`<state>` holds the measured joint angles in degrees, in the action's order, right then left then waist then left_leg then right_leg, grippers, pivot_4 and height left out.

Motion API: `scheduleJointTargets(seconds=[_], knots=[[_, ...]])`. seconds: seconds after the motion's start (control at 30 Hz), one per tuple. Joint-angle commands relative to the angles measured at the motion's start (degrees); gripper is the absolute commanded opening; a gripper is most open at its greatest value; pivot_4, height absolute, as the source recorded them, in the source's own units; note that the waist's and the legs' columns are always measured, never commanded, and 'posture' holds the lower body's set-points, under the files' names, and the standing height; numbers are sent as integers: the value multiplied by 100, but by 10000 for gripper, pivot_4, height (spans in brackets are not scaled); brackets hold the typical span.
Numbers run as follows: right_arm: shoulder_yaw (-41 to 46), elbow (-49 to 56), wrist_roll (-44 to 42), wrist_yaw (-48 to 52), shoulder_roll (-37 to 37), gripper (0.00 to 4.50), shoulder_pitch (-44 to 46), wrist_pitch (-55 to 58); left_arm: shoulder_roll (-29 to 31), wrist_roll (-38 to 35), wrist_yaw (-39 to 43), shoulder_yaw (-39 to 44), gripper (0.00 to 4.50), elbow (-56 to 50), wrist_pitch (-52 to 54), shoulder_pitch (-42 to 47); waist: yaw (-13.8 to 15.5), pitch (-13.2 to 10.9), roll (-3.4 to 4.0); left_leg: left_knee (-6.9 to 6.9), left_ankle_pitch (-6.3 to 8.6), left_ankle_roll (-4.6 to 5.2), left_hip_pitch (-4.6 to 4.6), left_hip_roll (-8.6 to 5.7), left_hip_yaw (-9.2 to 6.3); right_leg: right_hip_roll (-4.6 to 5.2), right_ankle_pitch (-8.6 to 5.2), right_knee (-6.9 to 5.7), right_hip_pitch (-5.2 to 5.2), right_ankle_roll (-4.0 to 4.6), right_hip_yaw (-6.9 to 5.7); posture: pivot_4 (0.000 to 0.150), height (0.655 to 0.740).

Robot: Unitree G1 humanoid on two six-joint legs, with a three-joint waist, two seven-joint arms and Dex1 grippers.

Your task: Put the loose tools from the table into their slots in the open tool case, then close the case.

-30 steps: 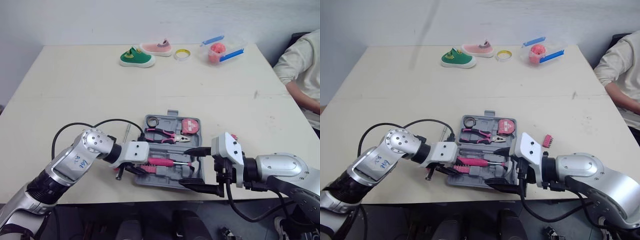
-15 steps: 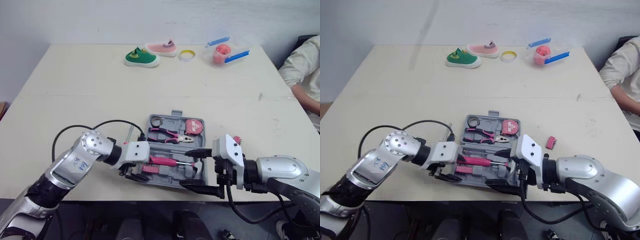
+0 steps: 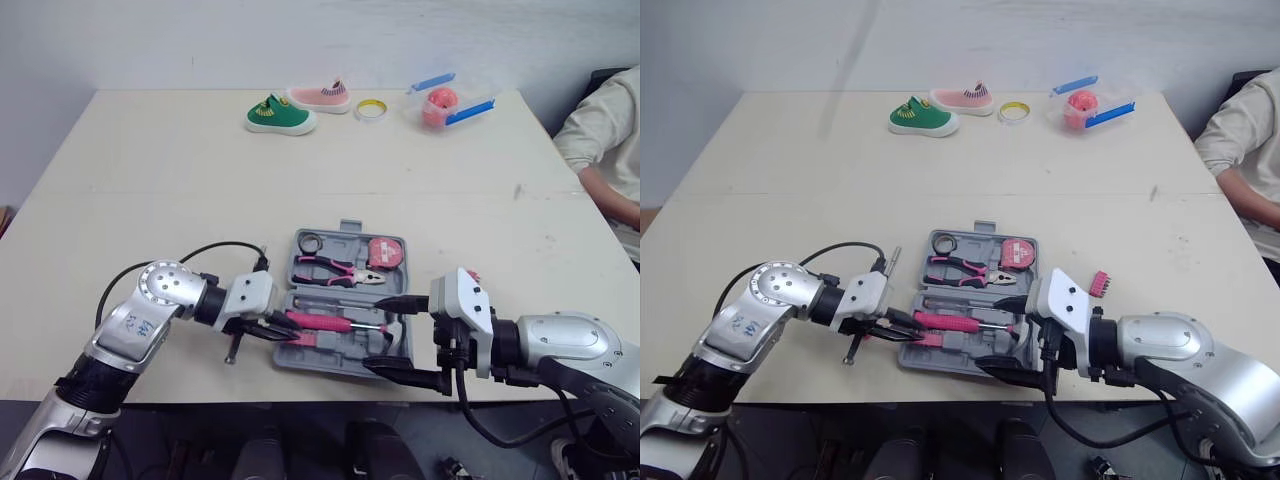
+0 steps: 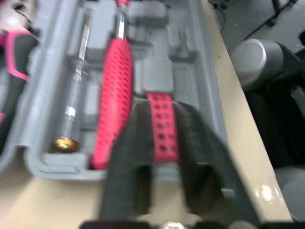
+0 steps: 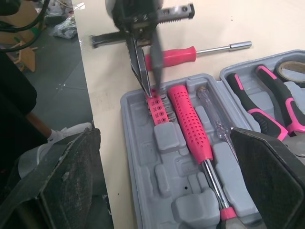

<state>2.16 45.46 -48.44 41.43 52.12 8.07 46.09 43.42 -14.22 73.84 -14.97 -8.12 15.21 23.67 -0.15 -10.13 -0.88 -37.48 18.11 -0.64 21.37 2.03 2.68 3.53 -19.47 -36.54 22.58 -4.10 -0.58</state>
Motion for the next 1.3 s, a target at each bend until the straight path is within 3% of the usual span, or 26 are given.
scheduleJointTargets(seconds=[0.03,0.2,0.3,0.4,0.53,0.63,0.67,0.7,0.8,0.93,1.07,1.2,1.3], knots=[[121,56,12,-10,-32,45000,60,-98,5,268,3,-154,430,65,-212,41,2,0,0,0,0,0,0,0,0,0,0,0,0,0,0,1500,7400],[66,38,43,-49,-76,45000,126,-76,162,1581,-447,-875,430,505,-179,137,4,3,1,0,0,1,-4,-2,1,1,0,-1,-4,0,1,1500,7400],[83,32,74,-72,-64,45000,122,-68,179,1730,-531,-1020,430,436,148,98,5,15,3,2,1,1,-14,-6,1,1,0,2,-11,0,2,1500,7400],[149,21,142,-111,-46,45000,42,-69,132,1354,-441,-866,430,218,352,65,3,65,20,3,1,3,-28,-7,2,3,0,0,-23,0,4,1500,7400],[714,128,229,-410,-26,45000,-493,-15,-6,-335,-124,164,430,-365,1105,-9,-11,75,19,19,0,9,-96,-7,3,5,0,5,-86,1,6,1500,7400],[1995,296,208,-847,-330,45000,-1473,229,348,-1601,63,1498,9242,-383,2237,-121,-21,66,1,36,0,8,-112,1,2,4,-4,10,-98,7,6,1500,7400],[2519,365,268,-861,-476,45000,-1921,255,469,-1651,-103,1931,14982,-182,2389,-210,-16,64,-1,34,-2,3,-99,6,-2,2,-7,9,-87,10,1,1500,7400],[2831,408,310,-849,-558,45000,-2206,250,539,-1625,-255,2169,16429,-40,2453,-273,-7,57,-14,34,-3,2,-95,6,-4,2,-7,8,-83,10,0,1500,7400],[3743,386,522,-912,-1012,45000,-3141,165,738,-1322,-837,2880,28780,677,2220,-638,10,60,-24,5,-27,-41,7,14,-24,-5,-6,-38,2,10,-16,1500,7400],[4471,261,787,-1023,-1600,45000,-4094,6,939,-1011,-1349,3574,44188,1445,1859,-954,-3,62,-21,23,-14,-10,-21,-5,-23,9,-6,-15,-15,10,-10,1500,7400],[4661,339,714,-1416,-2014,45000,-4204,12,1078,-1007,-1283,3644,44726,1437,1722,-1125,-27,58,-29,35,-14,-10,-27,-3,-21,8,-7,-15,-11,11,-7,1500,7400],[4190,526,732,-1764,-2044,45000,-3844,103,945,-1268,-1141,3307,44726,904,1862,-935,-45,60,-37,39,-10,-18,-28,2,-21,22,-10,-14,-9,17,-6,1500,7400],[3478,685,667,-2608,-2286,45000,-3063,481,807,-1707,-902,2876,44726,110,2178,-548,-48,60,-36,46,-10,-20,-27,-2,-22,30,-14,-16,-3,24,-10,1500,7400]])
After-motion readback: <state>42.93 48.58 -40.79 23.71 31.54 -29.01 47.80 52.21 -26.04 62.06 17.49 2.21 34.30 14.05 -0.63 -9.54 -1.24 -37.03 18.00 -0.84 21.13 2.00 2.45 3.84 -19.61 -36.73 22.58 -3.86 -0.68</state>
